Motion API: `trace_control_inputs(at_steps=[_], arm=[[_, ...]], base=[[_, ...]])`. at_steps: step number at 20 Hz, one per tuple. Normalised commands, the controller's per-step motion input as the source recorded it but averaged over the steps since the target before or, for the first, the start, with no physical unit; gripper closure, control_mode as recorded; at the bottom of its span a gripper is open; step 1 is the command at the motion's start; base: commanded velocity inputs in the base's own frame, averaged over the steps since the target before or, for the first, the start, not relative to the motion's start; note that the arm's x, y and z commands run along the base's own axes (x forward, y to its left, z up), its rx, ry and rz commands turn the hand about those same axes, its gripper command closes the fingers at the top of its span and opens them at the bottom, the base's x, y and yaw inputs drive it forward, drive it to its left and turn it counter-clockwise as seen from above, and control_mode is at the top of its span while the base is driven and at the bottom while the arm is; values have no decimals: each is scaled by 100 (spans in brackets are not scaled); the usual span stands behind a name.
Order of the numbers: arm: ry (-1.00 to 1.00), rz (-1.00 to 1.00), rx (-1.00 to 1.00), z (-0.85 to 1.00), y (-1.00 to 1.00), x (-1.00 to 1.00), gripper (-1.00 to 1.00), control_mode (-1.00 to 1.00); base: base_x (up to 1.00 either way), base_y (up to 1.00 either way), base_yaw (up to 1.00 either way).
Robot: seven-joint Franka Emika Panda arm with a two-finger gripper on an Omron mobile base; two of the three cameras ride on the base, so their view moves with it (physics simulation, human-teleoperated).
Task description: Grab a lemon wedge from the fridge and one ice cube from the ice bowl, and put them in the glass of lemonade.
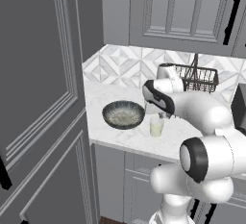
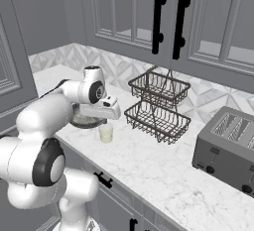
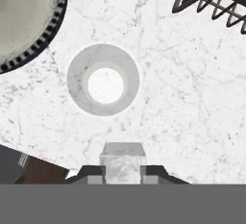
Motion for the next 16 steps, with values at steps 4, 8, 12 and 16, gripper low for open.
trace_control_inputs(at_steps=[4,8,12,16], arm=[[0,0,0,-12,0,0,100,-100],[0,0,0,0,0,14,100,-100],[0,0,0,0,7,3,100,-100],[-3,0,2,0,15,0,100,-100]], base=[[0,0,0],[0,0,0],[0,0,0],[0,0,0]])
